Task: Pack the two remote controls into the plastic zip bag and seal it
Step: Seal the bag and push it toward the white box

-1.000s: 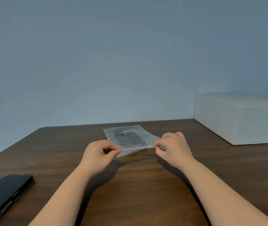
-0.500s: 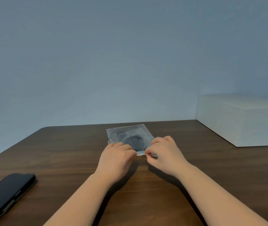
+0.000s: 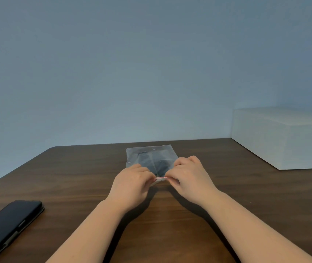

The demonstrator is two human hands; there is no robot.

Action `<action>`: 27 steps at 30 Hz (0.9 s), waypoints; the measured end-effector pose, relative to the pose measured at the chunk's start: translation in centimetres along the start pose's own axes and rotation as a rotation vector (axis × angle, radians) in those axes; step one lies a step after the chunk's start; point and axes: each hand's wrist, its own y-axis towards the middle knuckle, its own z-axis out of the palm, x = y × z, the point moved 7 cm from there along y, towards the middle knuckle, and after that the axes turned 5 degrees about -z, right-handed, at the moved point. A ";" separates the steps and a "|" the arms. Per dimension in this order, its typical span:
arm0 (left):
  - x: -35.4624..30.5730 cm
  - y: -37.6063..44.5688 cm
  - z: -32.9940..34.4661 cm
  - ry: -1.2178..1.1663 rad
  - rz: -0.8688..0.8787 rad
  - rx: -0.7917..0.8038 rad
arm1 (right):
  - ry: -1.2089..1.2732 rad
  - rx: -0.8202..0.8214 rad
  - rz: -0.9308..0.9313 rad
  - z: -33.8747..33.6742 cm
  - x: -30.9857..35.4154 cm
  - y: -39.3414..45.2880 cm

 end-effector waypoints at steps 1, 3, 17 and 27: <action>0.1 0.0 0.0 -0.001 0.001 -0.001 | 0.001 0.007 -0.003 0.1 0.0 0.0; 0.1 -0.1 0.0 -0.002 0.005 0.001 | 0.014 0.018 0.004 0.1 0.0 -0.1; -0.6 0.0 0.2 -0.034 -0.001 0.017 | 0.008 0.008 -0.008 0.2 0.4 0.2; -0.5 -0.1 0.6 -0.092 -0.047 0.072 | -0.009 0.016 -0.082 0.6 1.1 0.2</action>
